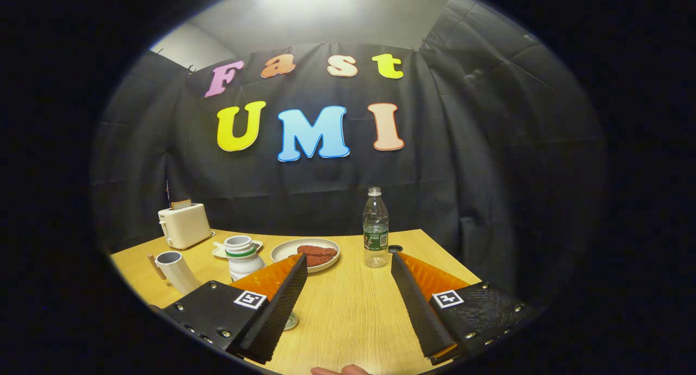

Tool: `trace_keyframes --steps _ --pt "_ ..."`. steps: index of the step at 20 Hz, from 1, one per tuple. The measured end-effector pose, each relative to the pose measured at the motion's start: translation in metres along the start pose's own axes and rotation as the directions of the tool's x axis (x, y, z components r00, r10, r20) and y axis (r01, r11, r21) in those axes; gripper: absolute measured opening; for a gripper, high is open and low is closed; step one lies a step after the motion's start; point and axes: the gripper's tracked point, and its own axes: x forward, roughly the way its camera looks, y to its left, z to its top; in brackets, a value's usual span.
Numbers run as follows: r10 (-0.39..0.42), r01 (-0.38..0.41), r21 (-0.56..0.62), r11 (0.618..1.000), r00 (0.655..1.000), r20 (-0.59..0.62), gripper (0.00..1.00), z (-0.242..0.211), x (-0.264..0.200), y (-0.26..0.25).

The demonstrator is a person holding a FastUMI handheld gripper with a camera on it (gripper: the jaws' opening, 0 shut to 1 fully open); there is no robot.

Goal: Take the bottle from table, then pour the juice into the cup, finally place the bottle on the coaster

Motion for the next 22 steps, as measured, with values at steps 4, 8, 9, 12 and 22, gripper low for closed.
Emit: trace_keyframes --steps 4,8,9,12,22 --pt "0.030 -0.032 0.058 0.998 0.999 0.035 0.95 0.005 -0.015 0.021" --pt "0.081 -0.080 0.067 0.995 0.997 -0.016 0.96 -0.021 -0.009 0.038" --pt "0.090 -0.089 0.064 0.994 0.996 -0.011 0.96 -0.022 -0.008 0.043" --pt "0.115 -0.115 0.073 0.991 0.993 0.003 0.96 -0.024 -0.007 0.061" --pt "0.153 -0.153 -0.004 0.988 0.988 -0.017 0.96 -0.057 0.005 0.113"
